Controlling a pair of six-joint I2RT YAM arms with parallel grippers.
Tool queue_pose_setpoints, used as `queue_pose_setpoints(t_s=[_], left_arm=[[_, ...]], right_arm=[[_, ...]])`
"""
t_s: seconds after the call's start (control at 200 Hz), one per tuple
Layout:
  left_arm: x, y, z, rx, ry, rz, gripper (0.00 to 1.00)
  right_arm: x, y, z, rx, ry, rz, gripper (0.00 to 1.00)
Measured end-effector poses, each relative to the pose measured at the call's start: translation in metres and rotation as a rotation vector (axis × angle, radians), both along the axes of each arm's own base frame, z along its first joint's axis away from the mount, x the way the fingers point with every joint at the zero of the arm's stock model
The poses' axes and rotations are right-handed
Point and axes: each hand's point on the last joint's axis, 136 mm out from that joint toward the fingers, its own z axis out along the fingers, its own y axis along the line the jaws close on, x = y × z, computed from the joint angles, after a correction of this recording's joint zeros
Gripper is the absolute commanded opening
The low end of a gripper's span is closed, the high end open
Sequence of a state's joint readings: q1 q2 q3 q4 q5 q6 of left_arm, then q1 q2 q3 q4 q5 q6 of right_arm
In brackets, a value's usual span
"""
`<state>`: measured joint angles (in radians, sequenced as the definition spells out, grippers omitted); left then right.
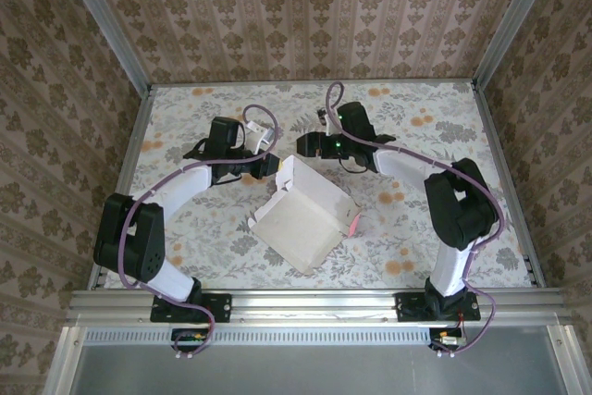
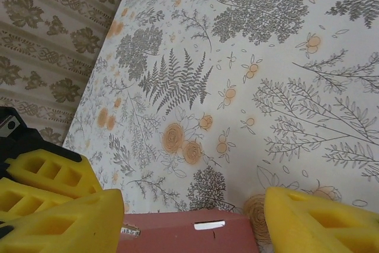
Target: Fold the paper box
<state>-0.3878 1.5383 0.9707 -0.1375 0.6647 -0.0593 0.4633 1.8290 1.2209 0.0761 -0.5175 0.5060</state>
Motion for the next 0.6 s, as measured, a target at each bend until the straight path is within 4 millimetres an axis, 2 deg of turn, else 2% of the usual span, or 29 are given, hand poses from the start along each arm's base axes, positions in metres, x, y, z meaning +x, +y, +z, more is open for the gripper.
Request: queue_pose_setpoints(t_s=[0.6], left_arm=[[0.001, 0.001, -0.003, 0.002, 0.009, 0.016, 0.10]], right_arm=[[-0.009, 0.021, -0.008, 0.004, -0.001, 0.027, 0.66]])
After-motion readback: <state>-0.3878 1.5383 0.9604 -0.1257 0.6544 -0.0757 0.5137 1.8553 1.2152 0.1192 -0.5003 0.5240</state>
